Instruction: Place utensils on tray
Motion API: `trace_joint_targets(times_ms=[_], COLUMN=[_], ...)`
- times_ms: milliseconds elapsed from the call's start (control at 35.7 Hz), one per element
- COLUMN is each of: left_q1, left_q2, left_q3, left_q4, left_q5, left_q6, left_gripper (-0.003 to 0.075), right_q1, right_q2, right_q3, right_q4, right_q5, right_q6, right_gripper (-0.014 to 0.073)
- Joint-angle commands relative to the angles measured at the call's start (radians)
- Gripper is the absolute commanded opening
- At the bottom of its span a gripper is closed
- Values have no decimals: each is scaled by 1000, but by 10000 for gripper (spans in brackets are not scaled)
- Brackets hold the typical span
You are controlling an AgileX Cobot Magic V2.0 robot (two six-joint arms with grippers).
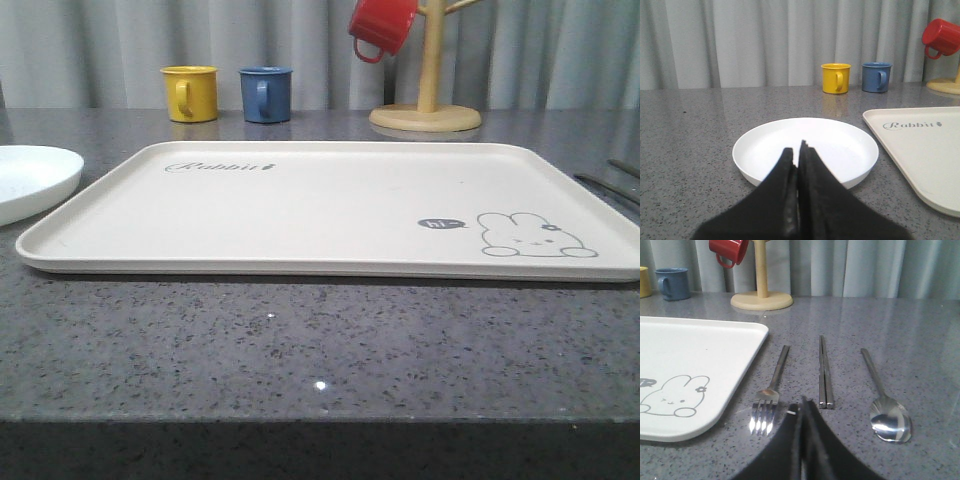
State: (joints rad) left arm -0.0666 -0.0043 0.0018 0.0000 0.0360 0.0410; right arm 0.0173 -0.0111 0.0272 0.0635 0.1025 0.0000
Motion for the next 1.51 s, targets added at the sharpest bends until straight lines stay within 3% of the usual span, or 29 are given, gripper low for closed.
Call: trace_joint_targets(times_ms=[0, 869, 1037, 1262, 1486], left_q1=[-5, -5, -5, -5, -5], left_q2=[-19, -19, -19, 34, 229], left_q3=[19, 19, -37, -383, -695], left_q4=[-12, -12, -12, -12, -12], left_q5=[-88, -123, -129, 134, 401], left_q6=[-9, -9, -9, -9, -9], left_gripper=[-20, -20, -20, -20, -20], right_q1=[-7, -7, -7, -7, -7], right_q2=[-16, -16, -16, 40, 280], right_q3=[1, 0, -74, -367, -647], right_q4=[0, 1, 14, 13, 13], right_q5=[-83, -123, -86, 163, 416], right_q6=[-13, -13, -13, -13, -13], right_gripper=[-116, -116, -116, -116, -116])
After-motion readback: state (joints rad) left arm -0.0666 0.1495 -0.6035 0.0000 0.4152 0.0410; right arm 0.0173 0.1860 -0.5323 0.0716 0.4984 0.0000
